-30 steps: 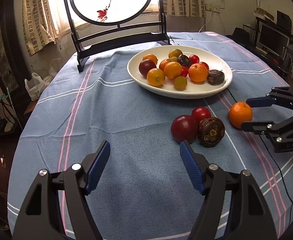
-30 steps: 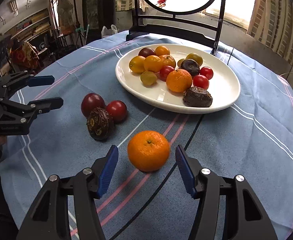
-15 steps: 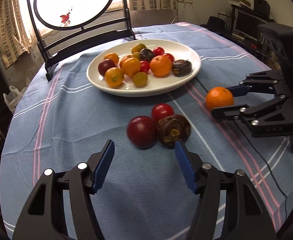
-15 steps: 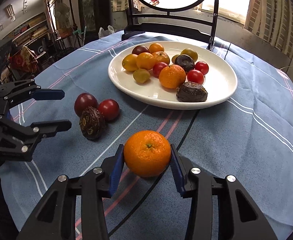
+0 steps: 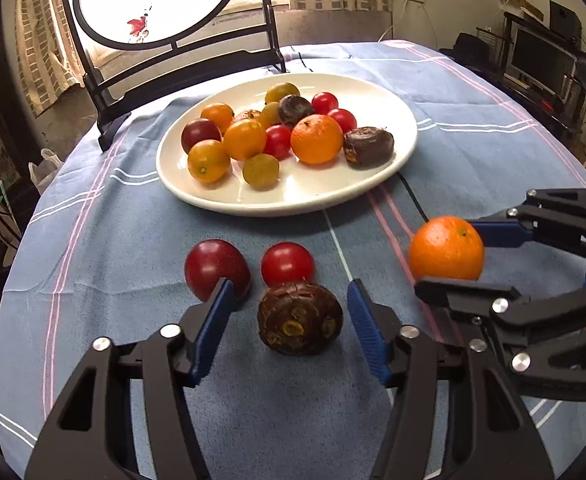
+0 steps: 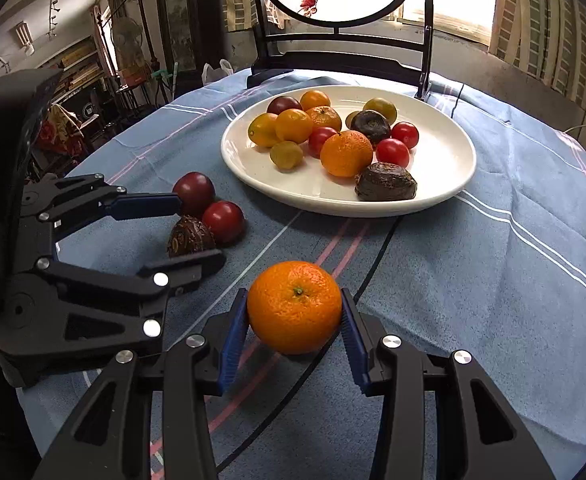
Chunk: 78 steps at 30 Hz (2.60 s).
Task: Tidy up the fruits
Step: 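Grasp an orange with the right tool while the left grasps a dark brown fruit, then carry the orange and dark fruit onto the white plate and open both tools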
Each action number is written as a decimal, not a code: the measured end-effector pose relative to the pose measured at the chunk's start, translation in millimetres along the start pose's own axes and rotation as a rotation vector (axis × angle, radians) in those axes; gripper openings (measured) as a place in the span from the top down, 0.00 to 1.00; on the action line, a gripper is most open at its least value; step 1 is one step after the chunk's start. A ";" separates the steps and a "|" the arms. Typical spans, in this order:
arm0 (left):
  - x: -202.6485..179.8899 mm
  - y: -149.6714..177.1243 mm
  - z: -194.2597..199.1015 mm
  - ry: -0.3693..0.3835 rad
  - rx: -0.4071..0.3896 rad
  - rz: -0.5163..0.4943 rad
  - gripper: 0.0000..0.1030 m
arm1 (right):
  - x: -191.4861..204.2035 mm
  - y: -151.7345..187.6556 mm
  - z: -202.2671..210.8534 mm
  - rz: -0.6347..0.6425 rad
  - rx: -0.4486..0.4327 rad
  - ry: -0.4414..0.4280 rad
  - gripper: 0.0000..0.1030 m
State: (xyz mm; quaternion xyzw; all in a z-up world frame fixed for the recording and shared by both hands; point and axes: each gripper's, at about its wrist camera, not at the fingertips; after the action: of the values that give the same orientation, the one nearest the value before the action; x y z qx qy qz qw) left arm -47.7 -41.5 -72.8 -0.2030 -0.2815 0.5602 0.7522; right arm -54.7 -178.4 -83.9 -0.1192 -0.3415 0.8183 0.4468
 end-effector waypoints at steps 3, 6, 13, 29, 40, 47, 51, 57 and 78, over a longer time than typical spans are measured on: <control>4.9 0.8 3.0 0.041 0.008 0.007 0.62 | -0.1 1.5 0.7 0.001 0.000 -0.004 0.57; 8.2 8.3 13.7 0.057 -0.009 0.007 0.62 | -0.4 1.2 3.5 -0.002 -0.009 -0.007 0.57; 23.7 30.9 51.2 0.089 -0.060 0.005 0.62 | 4.3 1.6 8.5 0.013 -0.019 -0.016 0.57; 20.5 43.6 17.9 0.108 0.030 0.008 0.62 | 6.1 5.0 4.2 0.014 -0.007 -0.015 0.57; 24.6 2.4 46.6 0.072 -0.099 -0.031 0.62 | 2.8 -15.7 17.1 0.034 -0.035 0.009 0.57; 36.2 -78.7 35.5 -0.022 -0.196 0.031 0.62 | -11.8 -83.7 41.2 0.019 -0.181 0.064 0.57; 41.0 -107.4 12.2 -0.062 -0.189 0.061 0.62 | -26.9 -114.5 34.2 -0.018 -0.211 0.079 0.57; 45.6 -123.5 -21.8 -0.084 -0.154 0.066 0.62 | -44.1 -136.8 11.1 -0.048 -0.196 0.089 0.57; 54.5 -125.9 -59.9 -0.125 -0.100 0.051 0.35 | -75.1 -152.2 -32.5 -0.146 -0.159 0.091 0.50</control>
State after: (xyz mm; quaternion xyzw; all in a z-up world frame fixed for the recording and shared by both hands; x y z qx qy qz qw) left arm 94.6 -25.3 -29.5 -0.2122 -0.3504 0.5761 0.7074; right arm 103.5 -168.7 -14.9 -0.1662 -0.3923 0.7475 0.5096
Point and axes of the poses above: each gripper's, at about its wrist camera, not at the fingertips, and z roughly against the way its jaws point, x to its left, y to its underside, and after that the axes turned 6 degrees about -y, right-handed
